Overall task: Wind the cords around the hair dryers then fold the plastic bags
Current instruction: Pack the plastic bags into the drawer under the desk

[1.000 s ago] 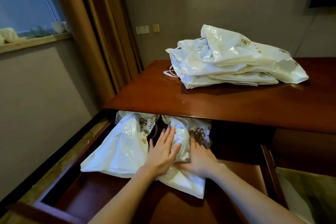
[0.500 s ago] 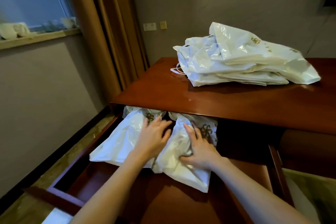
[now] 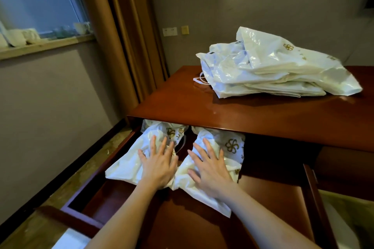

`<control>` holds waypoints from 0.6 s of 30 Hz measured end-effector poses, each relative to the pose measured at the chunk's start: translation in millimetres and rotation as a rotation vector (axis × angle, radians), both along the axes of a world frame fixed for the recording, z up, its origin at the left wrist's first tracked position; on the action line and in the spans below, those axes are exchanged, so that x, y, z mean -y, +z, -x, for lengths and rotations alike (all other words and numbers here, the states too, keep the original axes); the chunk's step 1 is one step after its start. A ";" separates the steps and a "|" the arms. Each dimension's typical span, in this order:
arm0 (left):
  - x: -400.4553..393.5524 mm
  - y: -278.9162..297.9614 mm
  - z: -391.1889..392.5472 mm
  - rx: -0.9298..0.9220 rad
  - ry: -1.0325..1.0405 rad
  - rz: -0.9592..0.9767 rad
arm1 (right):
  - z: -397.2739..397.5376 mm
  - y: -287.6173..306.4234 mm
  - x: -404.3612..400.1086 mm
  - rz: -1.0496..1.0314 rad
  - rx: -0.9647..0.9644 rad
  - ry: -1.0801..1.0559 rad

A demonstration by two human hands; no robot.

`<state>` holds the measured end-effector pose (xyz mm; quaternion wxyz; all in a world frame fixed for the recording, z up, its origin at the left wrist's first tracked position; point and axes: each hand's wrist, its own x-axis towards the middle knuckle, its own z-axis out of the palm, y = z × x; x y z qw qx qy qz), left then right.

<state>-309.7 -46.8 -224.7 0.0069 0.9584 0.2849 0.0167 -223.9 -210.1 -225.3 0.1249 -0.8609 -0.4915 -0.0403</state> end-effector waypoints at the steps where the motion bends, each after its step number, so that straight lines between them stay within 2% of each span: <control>1: 5.2 7.9 -2.3 0.064 0.013 0.050 | -2.2 0.8 3.6 -0.046 -0.093 0.016; 3: 17.7 17.1 -6.5 0.159 -0.041 0.088 | -3.9 4.5 16.1 -0.135 -0.263 -0.043; 5: 31.8 16.1 -9.4 0.145 -0.179 0.094 | -8.7 1.8 30.6 -0.157 -0.352 -0.183; 7: 43.2 9.6 -10.7 0.022 -0.282 0.093 | -11.8 -4.6 41.0 -0.009 -0.317 -0.274; 9: 48.8 8.4 -11.5 -0.125 -0.288 0.130 | -13.0 -6.9 42.9 0.120 -0.249 -0.285; 12: 45.4 20.8 -14.1 -0.237 -0.302 0.186 | -20.9 11.5 42.5 0.253 -0.331 -0.202; 13: 41.3 27.4 -15.6 -0.230 -0.320 0.190 | -27.9 19.5 42.9 0.300 -0.372 -0.164; 15: 37.7 46.8 -21.0 -0.058 -0.350 0.146 | -48.1 42.4 49.8 0.303 -0.427 -0.083; 18: 38.1 81.1 -48.1 0.176 -0.379 0.070 | -78.8 86.6 66.2 0.108 -0.441 -0.022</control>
